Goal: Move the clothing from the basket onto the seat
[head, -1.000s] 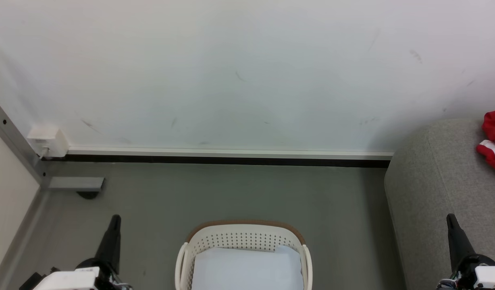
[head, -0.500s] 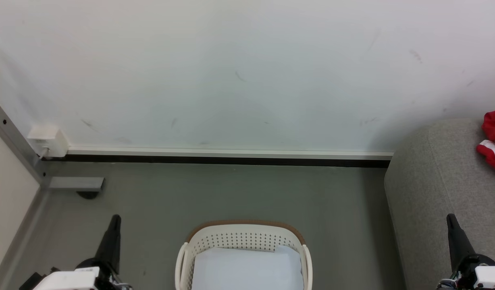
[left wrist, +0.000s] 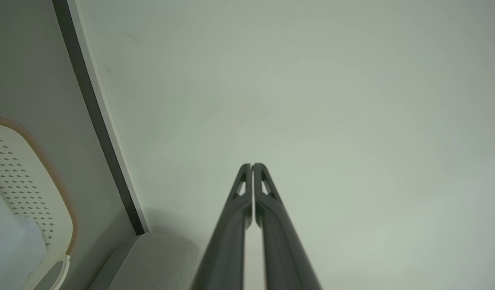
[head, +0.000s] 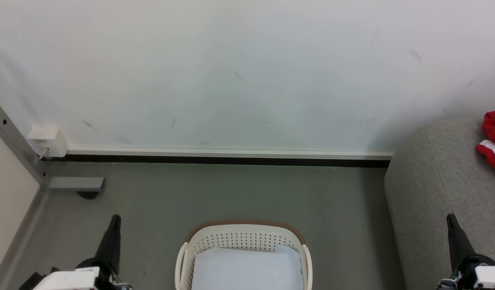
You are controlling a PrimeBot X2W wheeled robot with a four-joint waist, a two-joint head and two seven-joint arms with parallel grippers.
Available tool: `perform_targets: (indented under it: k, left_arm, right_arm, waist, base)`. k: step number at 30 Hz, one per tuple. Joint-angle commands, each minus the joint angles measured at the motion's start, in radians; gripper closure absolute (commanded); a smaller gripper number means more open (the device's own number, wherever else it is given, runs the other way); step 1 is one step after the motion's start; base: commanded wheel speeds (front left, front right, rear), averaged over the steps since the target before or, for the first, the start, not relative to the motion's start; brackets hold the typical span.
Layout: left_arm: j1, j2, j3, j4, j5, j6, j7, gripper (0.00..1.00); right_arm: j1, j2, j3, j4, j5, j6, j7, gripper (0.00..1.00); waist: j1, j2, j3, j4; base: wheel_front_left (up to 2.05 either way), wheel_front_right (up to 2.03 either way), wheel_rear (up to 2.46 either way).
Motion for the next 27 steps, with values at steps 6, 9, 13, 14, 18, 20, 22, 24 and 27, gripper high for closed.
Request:
perform_targets:
  k: [6,9,13,14,18,20,22,24,27]
  left_arm:
    - [-0.007,0.007,0.003,-0.003,-0.014,-0.007,0.004,1.0]
    - [-0.007,0.007,0.003,-0.003,-0.014,-0.007,0.004,1.0]
    - [-0.007,0.007,0.003,-0.003,-0.014,-0.007,0.004,1.0]
    - [-0.007,0.007,0.003,-0.003,-0.014,-0.007,0.004,1.0]
    - [-0.007,0.007,0.003,-0.003,-0.014,-0.007,0.004,1.0]
    - [-0.007,0.007,0.003,-0.003,-0.014,-0.007,0.004,1.0]
    - [-0.007,0.007,0.003,-0.003,-0.014,-0.007,0.004,1.0]
    - [-0.007,0.007,0.003,-0.003,-0.014,-0.007,0.004,1.0]
    - [-0.007,0.007,0.003,-0.003,-0.014,-0.007,0.004,1.0]
  right_arm:
    - [-0.012,-0.007,-0.003,0.003,0.002,-0.002,0.003,1.0]
    - [-0.012,-0.007,-0.003,0.003,0.002,-0.002,0.003,1.0]
    - [-0.012,-0.007,-0.003,0.003,0.002,-0.002,0.003,1.0]
    - [-0.012,-0.007,-0.003,0.003,0.002,-0.002,0.003,1.0]
    - [-0.012,-0.007,-0.003,0.003,0.002,-0.002,0.003,1.0]
    - [-0.012,-0.007,-0.003,0.003,0.002,-0.002,0.003,1.0]
    - [-0.012,-0.007,-0.003,0.003,0.002,-0.002,0.003,1.0]
    - [-0.012,-0.007,-0.003,0.003,0.002,-0.002,0.003,1.0]
    - [-0.012,-0.007,-0.003,0.003,0.002,-0.002,0.003,1.0]
  waist:
    - [0.0,0.0,0.0,0.0]
    - [0.0,0.0,0.0,0.0]
    - [0.0,0.0,0.0,0.0]
    - [0.0,0.0,0.0,0.0]
    - [0.0,0.0,0.0,0.0]
    - [0.0,0.0,0.0,0.0]
    - [0.0,0.0,0.0,0.0]
    - [0.0,0.0,0.0,0.0]
    - [0.0,0.0,0.0,0.0]
  base:
    - [0.0,0.0,0.0]
    - [0.0,0.0,0.0]
    - [0.0,0.0,0.0]
    - [0.0,0.0,0.0]
    - [0.0,0.0,0.0]
    - [0.0,0.0,0.0]
    - [0.0,0.0,0.0]
    - [0.0,0.0,0.0]
    - [0.0,0.0,0.0]
